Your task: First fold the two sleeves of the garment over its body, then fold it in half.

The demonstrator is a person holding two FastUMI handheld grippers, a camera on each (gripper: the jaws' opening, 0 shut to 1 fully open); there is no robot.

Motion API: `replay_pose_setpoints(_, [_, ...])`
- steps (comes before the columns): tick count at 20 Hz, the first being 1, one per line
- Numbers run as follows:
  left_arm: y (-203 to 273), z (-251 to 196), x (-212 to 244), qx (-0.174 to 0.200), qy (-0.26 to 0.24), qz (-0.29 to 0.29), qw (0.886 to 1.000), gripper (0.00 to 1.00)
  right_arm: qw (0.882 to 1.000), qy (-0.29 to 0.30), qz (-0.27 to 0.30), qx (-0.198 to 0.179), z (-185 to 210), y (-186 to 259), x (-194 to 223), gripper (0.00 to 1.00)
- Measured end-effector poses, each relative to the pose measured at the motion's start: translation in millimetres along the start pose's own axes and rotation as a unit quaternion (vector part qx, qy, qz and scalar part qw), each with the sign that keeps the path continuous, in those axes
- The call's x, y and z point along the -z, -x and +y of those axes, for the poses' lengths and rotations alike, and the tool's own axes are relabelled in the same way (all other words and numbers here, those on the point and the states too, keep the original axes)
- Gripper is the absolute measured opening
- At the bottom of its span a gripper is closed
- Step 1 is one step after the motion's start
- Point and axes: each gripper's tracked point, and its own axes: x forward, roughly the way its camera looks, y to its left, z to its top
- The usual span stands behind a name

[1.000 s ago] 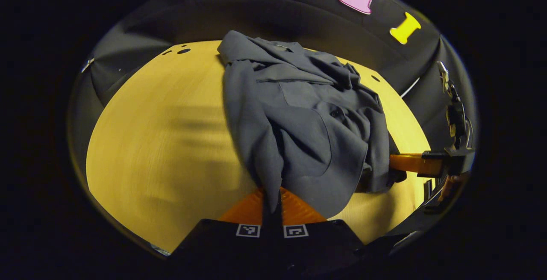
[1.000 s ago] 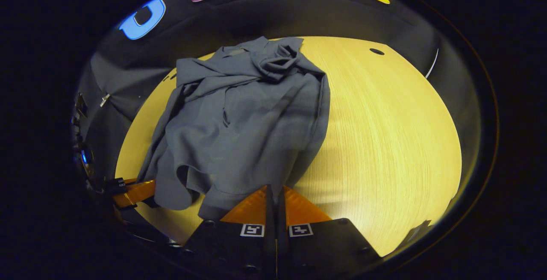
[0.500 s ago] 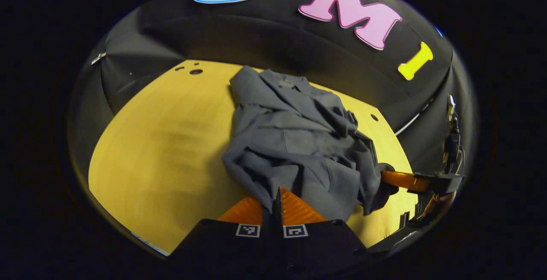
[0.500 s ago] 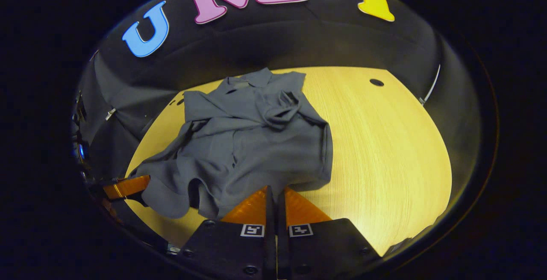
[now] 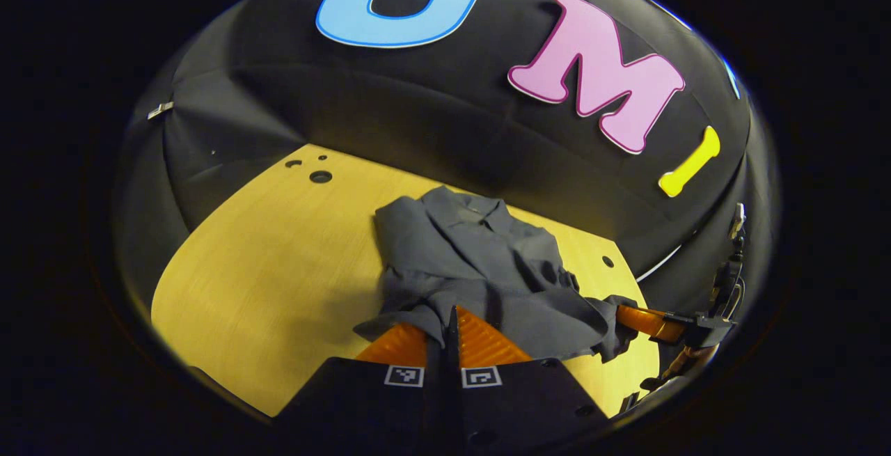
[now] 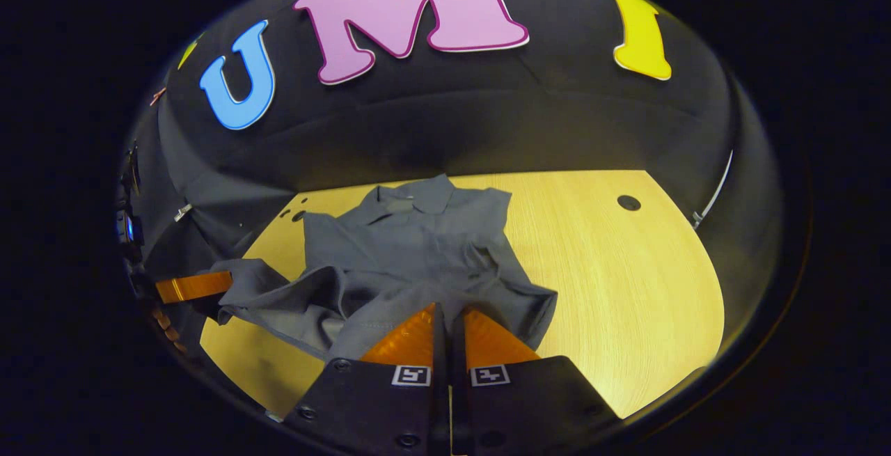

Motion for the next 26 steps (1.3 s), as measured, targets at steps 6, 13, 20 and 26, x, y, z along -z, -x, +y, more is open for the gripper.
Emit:
replay_pose_setpoints(6, [-42,-6,-71,0.013,-0.020,-0.047,0.999,0.06,0.999,0.002,-0.042,-0.002,2,-42,-61,0.06])
replay_pose_setpoints(13, [-118,-4,-137,0.029,-0.019,-0.101,0.994,0.05,0.996,-0.006,-0.093,0.011,-6,-113,-121,0.06])
replay_pose_setpoints(20, [-200,24,-178,0.029,0.019,-0.120,0.992,0.05,0.990,-0.030,-0.126,0.046,-30,-182,-151,0.06])
replay_pose_setpoints(26, [-258,53,-153,-0.003,0.007,-0.103,0.995,0.13,0.991,-0.031,-0.112,0.064,-43,-225,-128,0.09])
